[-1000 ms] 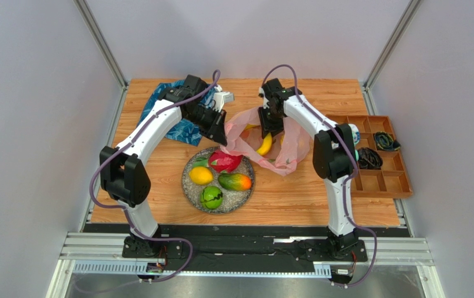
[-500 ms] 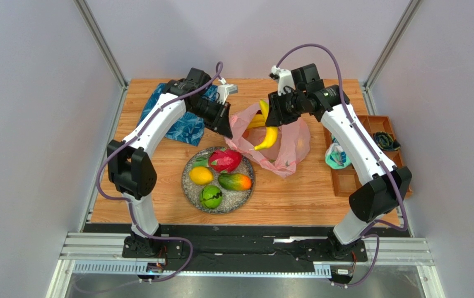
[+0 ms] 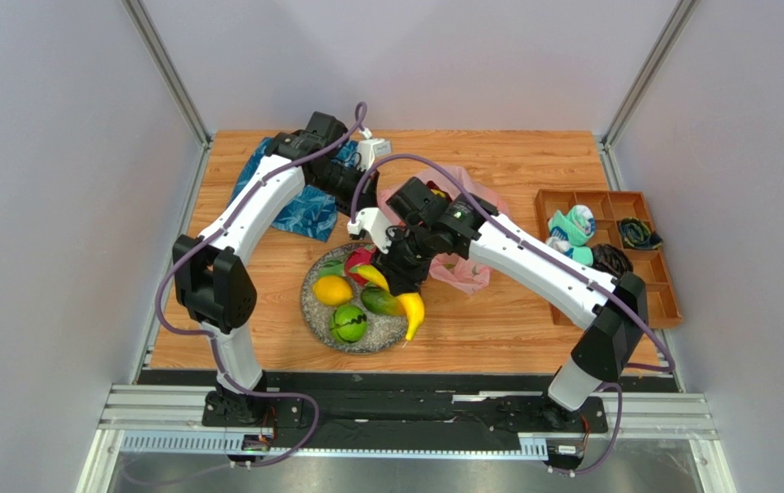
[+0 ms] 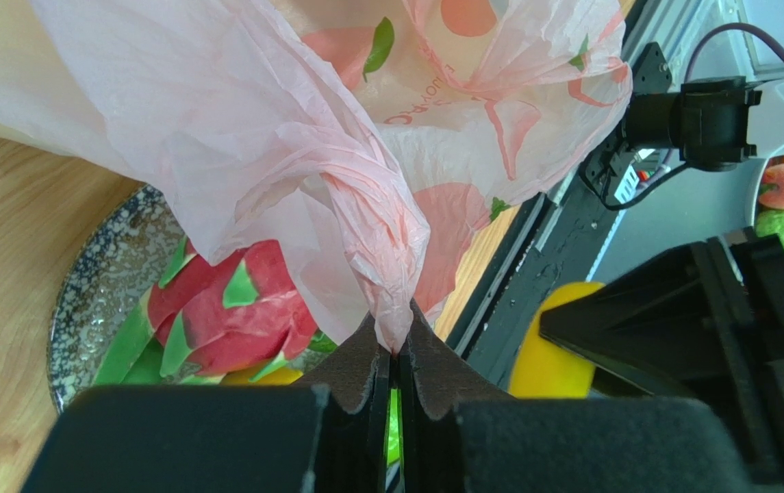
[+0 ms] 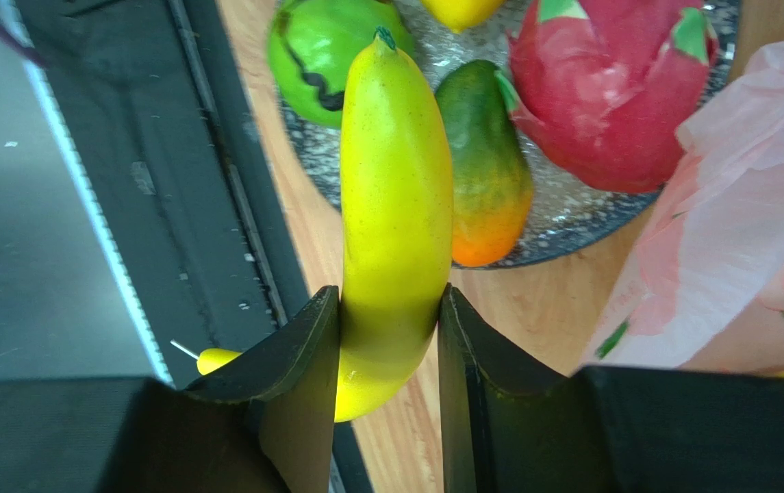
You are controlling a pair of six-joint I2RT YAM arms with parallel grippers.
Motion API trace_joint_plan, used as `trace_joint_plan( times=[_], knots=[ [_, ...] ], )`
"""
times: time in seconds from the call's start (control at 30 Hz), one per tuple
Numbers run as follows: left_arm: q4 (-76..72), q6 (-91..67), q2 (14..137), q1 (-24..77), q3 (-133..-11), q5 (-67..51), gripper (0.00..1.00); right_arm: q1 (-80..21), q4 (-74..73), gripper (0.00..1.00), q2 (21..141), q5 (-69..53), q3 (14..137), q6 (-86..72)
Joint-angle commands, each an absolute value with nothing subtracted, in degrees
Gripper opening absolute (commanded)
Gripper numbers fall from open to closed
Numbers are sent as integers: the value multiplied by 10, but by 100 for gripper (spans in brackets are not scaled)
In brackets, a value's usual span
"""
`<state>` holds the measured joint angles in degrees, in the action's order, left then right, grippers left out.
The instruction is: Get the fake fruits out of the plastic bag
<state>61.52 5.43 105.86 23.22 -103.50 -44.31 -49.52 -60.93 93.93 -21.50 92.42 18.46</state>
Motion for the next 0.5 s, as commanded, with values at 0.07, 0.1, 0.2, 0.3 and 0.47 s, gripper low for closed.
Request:
trace_joint_plan(
  times=[0.07,0.1,0.2,0.3,0.47],
  knots=[
    [613,58,1012,232,-1062,-439,8,-483,-567,0,983,-67,926,216],
    [612,56,1014,232,-1071,-440,8,-477,-566,0,989,-61,930,215],
    [608,53,1031,233,-1103,-442,8,-468,-549,0,1007,-3,940,214],
    [589,38,1038,233,-1120,-433,8,-456,-519,0,1028,54,944,222],
    [580,31,1037,233,-1121,-440,8,-440,-512,0,1093,81,991,246]
  ],
)
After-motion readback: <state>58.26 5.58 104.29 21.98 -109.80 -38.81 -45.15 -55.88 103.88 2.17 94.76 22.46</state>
